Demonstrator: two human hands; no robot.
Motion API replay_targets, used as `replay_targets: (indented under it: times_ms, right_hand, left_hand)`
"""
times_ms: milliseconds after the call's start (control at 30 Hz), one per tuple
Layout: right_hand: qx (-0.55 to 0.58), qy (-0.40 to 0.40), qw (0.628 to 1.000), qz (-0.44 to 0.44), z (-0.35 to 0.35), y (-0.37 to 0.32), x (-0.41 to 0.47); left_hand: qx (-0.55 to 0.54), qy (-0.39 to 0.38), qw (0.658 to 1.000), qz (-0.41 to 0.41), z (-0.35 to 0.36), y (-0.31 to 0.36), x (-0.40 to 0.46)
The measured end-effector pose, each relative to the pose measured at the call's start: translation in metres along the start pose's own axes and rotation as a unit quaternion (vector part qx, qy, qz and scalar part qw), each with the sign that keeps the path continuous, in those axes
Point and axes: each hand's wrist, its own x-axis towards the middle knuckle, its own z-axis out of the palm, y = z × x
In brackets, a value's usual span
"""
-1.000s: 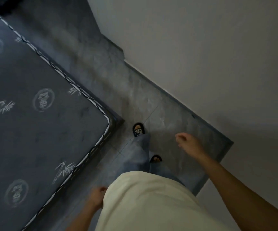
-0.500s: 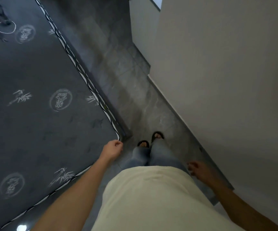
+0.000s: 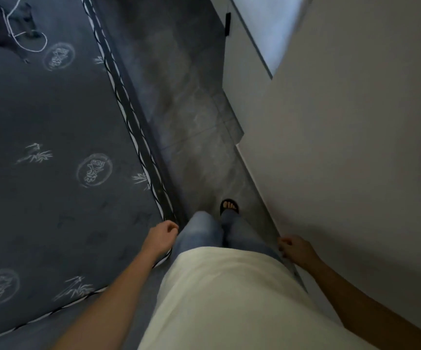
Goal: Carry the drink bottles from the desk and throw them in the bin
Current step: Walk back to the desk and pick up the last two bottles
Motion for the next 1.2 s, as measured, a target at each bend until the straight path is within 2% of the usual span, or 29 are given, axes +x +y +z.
replay_targets:
  times_ms: [33, 100, 200, 333, 500, 600, 733, 967, 1200]
  right_hand:
    - [-0.033, -0.004, 0.999, -0.017, -0.023, -0.035, 0.024]
    - [-0.036, 0.004, 0.999, -0.037, -0.04, -0.066, 0.035]
    - [-0.066, 0.015, 0.992, -0.105, -0.067, -0.143, 0.08]
    - [-0.06, 0.023, 0.986, -0.156, -0.093, -0.24, 0.123]
    - [-0.09, 0.019, 0.986, -0.142, -0.106, -0.321, 0.16]
    - [-0.093, 0.014, 0.988, -0.12, -0.109, -0.344, 0.171]
    - [-0.099, -0.01, 0.991, -0.085, -0.118, -0.361, 0.177]
    - [-0.093, -0.022, 0.995, -0.011, -0.143, -0.376, 0.191]
    - [-0.08, -0.015, 0.997, 0.01, -0.198, -0.444, 0.246]
  left_hand:
    - [-0.013, 0.005, 0.999, -0.035, -0.009, 0.001, 0.006]
    - [-0.006, -0.024, 0.998, -0.05, 0.0, -0.011, -0.01]
    - [-0.037, -0.022, 0.994, -0.1, -0.013, -0.027, -0.002]
    - [-0.052, -0.034, 0.988, -0.142, -0.04, -0.034, 0.016]
    - [-0.064, -0.062, 0.982, -0.165, -0.103, -0.02, 0.065]
    - [-0.051, -0.062, 0.987, -0.139, -0.156, 0.008, 0.11]
    - [-0.031, -0.019, 0.996, -0.086, -0.234, 0.065, 0.177]
    - [-0.057, 0.015, 0.998, 0.009, -0.352, 0.177, 0.283]
    - [-0.017, 0.003, 1.0, 0.022, -0.421, 0.243, 0.355]
